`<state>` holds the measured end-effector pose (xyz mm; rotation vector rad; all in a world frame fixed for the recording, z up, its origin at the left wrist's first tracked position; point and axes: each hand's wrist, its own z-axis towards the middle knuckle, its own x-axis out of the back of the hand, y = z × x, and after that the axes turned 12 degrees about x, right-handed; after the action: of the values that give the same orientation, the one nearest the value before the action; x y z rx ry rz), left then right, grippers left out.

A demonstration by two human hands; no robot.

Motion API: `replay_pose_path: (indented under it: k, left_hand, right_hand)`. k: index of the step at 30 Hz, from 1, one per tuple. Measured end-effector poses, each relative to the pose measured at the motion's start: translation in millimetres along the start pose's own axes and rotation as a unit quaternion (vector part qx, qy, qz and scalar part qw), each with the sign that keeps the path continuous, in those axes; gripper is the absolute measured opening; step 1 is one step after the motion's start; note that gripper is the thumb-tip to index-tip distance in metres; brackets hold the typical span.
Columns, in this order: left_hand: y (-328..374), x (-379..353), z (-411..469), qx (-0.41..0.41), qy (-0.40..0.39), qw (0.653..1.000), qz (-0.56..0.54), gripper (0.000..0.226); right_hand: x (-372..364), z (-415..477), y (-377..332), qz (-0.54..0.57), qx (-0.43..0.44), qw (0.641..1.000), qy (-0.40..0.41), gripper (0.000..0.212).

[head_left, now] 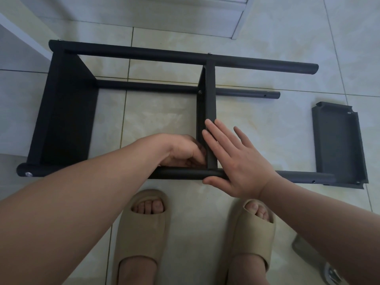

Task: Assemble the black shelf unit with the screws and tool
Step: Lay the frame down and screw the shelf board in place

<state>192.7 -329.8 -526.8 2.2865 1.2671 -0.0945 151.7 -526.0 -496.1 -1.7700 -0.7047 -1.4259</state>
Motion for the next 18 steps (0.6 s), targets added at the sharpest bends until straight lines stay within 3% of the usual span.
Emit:
replay_pose_path:
  k: [11, 18]
  left_hand:
    - [-4.8, -3.6, -3.2, 0.0, -0.008, 1.0, 0.011, 0.021]
    - [-5.8, -3.9, -2.5, -0.006, 0.027, 0.999, 0.034, 0.017]
  right_hand:
    - [0.7, 0.0, -0.1, -0.002, -0.001, 1.0, -0.001, 0.097]
    - [1.3, 0.2, -0.9, -0.002, -0.003, 1.0, 0.001, 0.097]
